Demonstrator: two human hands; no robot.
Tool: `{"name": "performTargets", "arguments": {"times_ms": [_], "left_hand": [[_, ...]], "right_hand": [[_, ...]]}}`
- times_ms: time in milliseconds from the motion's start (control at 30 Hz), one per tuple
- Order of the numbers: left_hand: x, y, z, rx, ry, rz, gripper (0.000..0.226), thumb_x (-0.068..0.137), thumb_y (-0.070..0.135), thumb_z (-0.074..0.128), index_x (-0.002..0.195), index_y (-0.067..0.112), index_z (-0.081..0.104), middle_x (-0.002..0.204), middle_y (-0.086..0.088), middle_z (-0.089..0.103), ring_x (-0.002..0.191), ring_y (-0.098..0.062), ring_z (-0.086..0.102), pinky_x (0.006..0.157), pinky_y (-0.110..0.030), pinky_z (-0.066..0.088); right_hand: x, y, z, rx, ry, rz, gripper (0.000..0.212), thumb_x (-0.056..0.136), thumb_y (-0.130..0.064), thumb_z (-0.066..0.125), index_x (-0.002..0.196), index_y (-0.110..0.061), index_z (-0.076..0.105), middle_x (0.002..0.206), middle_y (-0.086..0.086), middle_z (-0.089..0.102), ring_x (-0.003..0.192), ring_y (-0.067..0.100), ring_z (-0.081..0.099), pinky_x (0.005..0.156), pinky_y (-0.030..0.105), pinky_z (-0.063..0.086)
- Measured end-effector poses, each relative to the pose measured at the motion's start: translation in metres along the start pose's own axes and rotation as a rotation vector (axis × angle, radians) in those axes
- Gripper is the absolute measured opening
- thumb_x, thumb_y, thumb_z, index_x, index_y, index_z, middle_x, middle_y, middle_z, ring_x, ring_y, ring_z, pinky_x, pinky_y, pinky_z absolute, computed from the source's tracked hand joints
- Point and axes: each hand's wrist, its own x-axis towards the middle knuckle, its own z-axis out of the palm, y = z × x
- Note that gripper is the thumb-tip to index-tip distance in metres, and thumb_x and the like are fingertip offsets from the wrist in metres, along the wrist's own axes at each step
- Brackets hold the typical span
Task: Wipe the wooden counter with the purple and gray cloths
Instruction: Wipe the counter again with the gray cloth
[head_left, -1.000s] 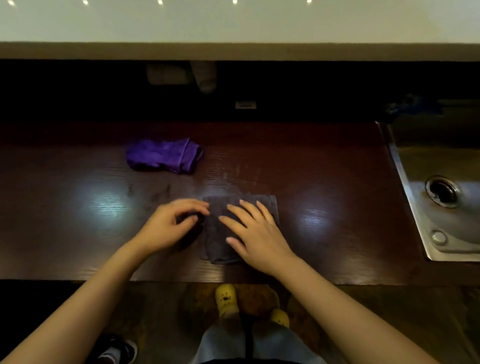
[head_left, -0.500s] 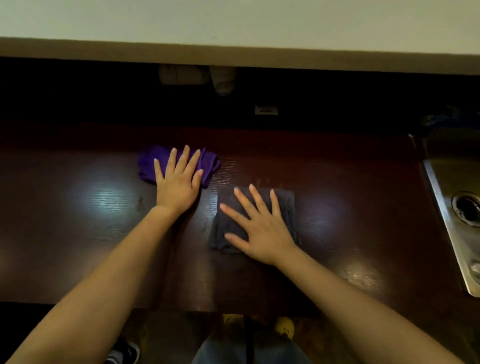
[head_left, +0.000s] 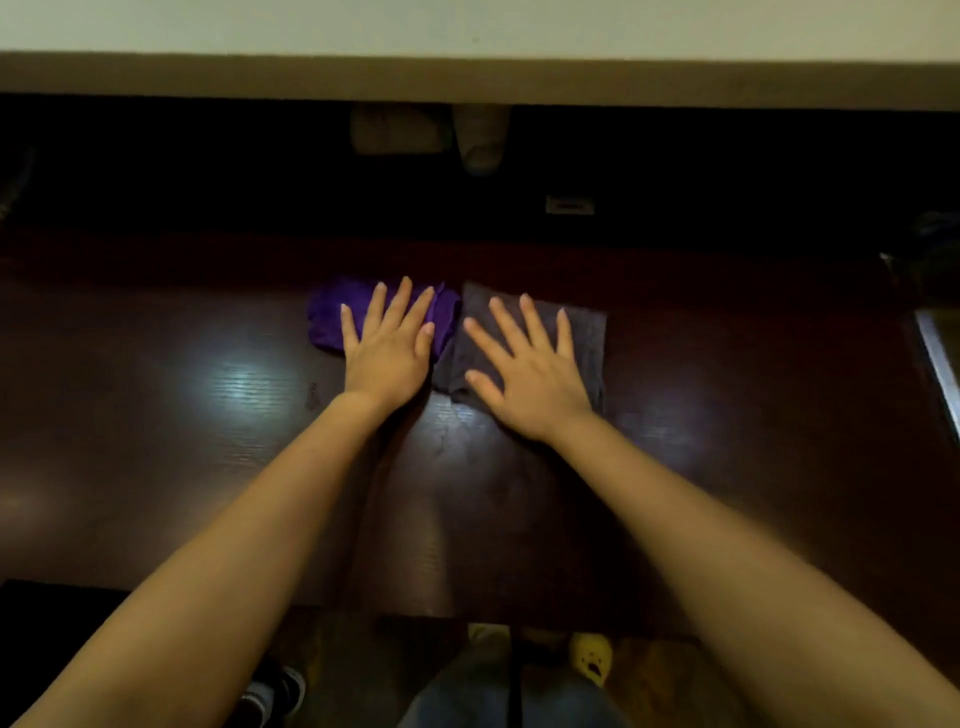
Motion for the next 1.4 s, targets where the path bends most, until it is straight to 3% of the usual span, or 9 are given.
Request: {"name": "performTargets", "arguments": {"times_ms": [300,467,667,867,1067,1200,1400], "left_hand": [[0.0,0.002,-0.006,-0.004,-0.032,-0.02,0.048,0.096,0.037,0.027,0.144,0.031,0.019,0.157,0.004,0.012,0.144,-0.02,0.0,0.111,-0.056,-0.007],[-0.012,0.022,-0.001,-0.011,0.064,-0.015,0.049,0.095,0.034,0.032,0.143,0.027,0.024,0.156,0.0,0.015,0.144,-0.025,0.004,0.111,-0.057,-0.004],[-0.049,0.058,0.017,-0.091,0.079,0.095,0.056,0.089,0.046,0.025,0.142,0.027,0.028,0.155,-0.001,0.02,0.144,-0.022,0.004,0.113,-0.049,-0.004],[-0.092,0.093,0.019,-0.173,0.043,0.125,0.058,0.089,0.049,0.019,0.142,0.028,0.025,0.155,0.0,0.017,0.143,-0.017,0.001,0.114,-0.045,-0.005],[-0.099,0.128,0.028,-0.2,0.046,0.131,0.054,0.092,0.046,0.023,0.144,0.031,0.019,0.156,0.003,0.014,0.143,-0.015,-0.003,0.114,-0.046,-0.008],[-0.101,0.151,0.034,-0.188,0.069,0.144,0.053,0.093,0.044,0.026,0.144,0.03,0.02,0.155,0.002,0.017,0.144,-0.017,0.001,0.114,-0.048,-0.005],[-0.103,0.169,0.051,-0.056,0.018,0.145,0.052,0.094,0.047,0.024,0.143,0.03,0.02,0.155,0.001,0.019,0.144,-0.019,0.005,0.114,-0.051,-0.003]], "right_hand": [[-0.179,-0.018,0.0,-0.028,-0.094,-0.155,0.061,0.092,-0.058,0.033,0.147,-0.036,0.021,0.158,-0.002,0.018,0.146,0.03,0.009,0.11,0.06,0.01],[-0.15,-0.004,-0.002,0.005,-0.062,-0.118,0.059,0.091,-0.057,0.035,0.145,-0.038,0.024,0.157,-0.003,0.02,0.146,0.028,0.009,0.111,0.059,0.007],[-0.075,0.042,-0.006,-0.02,0.003,0.051,0.059,0.088,-0.058,0.029,0.144,-0.038,0.028,0.156,-0.003,0.025,0.145,0.027,0.014,0.113,0.058,0.005],[-0.032,0.088,-0.019,-0.018,-0.04,0.2,0.059,0.094,-0.058,0.024,0.148,-0.039,0.011,0.16,-0.006,0.005,0.146,0.023,-0.004,0.114,0.055,-0.006],[-0.114,0.086,-0.018,-0.019,0.001,0.26,0.06,0.093,-0.058,0.024,0.148,-0.036,0.012,0.16,-0.003,0.006,0.146,0.024,-0.004,0.114,0.054,-0.006],[-0.193,0.072,-0.015,-0.035,0.007,0.301,0.062,0.092,-0.058,0.024,0.148,-0.035,0.015,0.159,-0.002,0.011,0.146,0.026,0.002,0.115,0.056,0.002],[-0.256,0.071,-0.015,-0.054,-0.033,0.304,0.061,0.091,-0.059,0.026,0.147,-0.037,0.02,0.158,-0.003,0.017,0.146,0.026,0.007,0.113,0.057,0.009]]}}
